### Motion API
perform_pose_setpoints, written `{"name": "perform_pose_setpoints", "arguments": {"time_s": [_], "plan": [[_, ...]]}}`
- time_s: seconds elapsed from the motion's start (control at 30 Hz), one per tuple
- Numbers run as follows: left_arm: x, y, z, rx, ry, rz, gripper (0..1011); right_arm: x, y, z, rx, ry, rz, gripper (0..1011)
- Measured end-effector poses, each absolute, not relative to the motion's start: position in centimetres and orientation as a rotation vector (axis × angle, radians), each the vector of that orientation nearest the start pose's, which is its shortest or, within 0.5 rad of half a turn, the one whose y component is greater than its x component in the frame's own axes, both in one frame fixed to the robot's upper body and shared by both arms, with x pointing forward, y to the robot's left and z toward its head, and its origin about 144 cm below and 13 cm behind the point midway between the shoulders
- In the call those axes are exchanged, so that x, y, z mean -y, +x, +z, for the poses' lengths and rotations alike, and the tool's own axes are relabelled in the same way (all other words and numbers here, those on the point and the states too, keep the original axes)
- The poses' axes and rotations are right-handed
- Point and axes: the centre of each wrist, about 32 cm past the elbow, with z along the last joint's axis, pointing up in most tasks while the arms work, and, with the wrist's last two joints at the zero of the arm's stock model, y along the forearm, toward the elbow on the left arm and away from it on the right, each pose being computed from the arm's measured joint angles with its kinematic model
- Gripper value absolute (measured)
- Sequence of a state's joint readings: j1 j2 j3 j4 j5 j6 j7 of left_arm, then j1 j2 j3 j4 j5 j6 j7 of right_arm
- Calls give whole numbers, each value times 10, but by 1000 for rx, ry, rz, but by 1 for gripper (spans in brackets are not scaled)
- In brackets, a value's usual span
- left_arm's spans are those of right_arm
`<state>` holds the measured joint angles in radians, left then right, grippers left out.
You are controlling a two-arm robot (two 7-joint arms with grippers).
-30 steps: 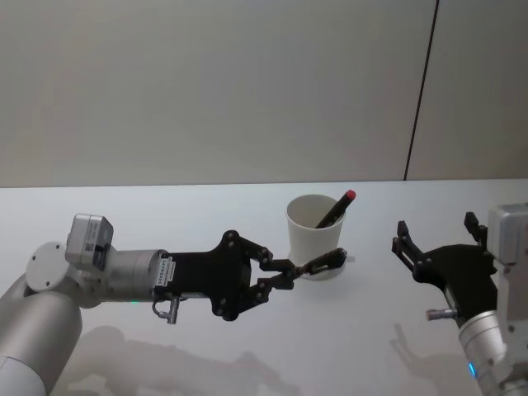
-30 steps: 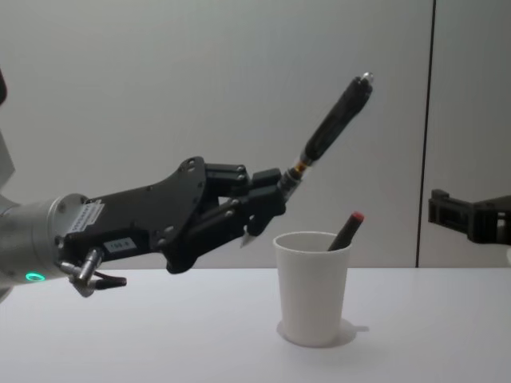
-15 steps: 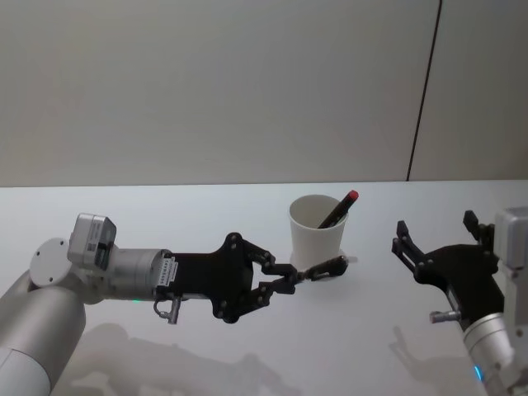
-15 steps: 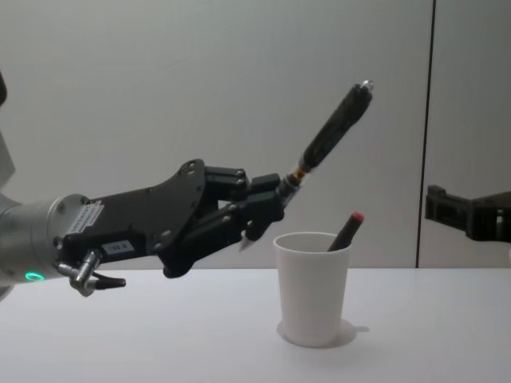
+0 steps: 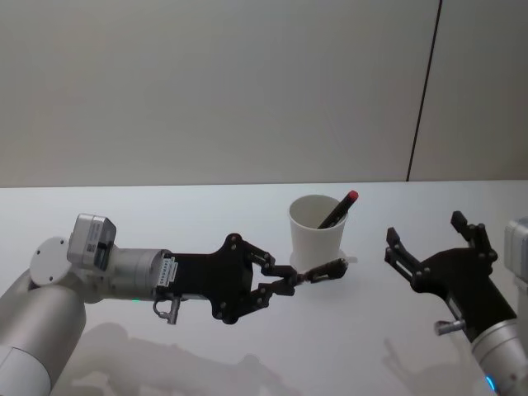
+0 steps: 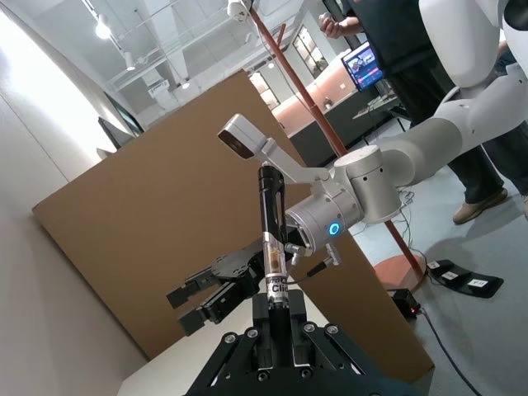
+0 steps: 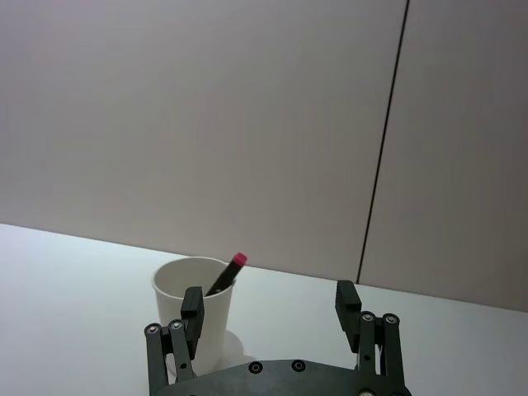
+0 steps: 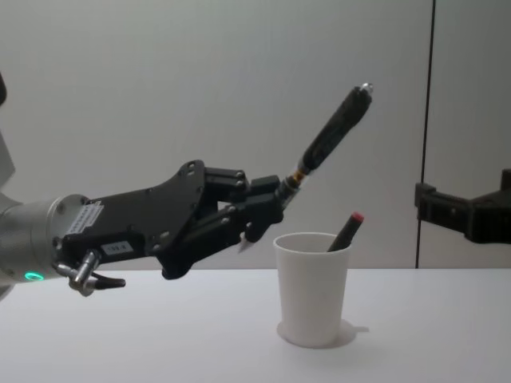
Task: Place the pen into the pen holder.
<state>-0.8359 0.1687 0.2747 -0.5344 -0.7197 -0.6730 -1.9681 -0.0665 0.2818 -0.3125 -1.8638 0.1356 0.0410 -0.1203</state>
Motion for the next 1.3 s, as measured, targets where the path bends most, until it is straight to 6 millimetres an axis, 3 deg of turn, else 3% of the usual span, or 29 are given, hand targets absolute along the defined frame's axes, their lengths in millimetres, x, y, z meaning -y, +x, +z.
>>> {"name": "perform_pose_setpoints", "arguments": {"time_s": [1.3], "plan": [[-281, 658, 1184, 509, -263, -208, 138, 228, 408, 1199, 250, 27, -812, 1002]]}}
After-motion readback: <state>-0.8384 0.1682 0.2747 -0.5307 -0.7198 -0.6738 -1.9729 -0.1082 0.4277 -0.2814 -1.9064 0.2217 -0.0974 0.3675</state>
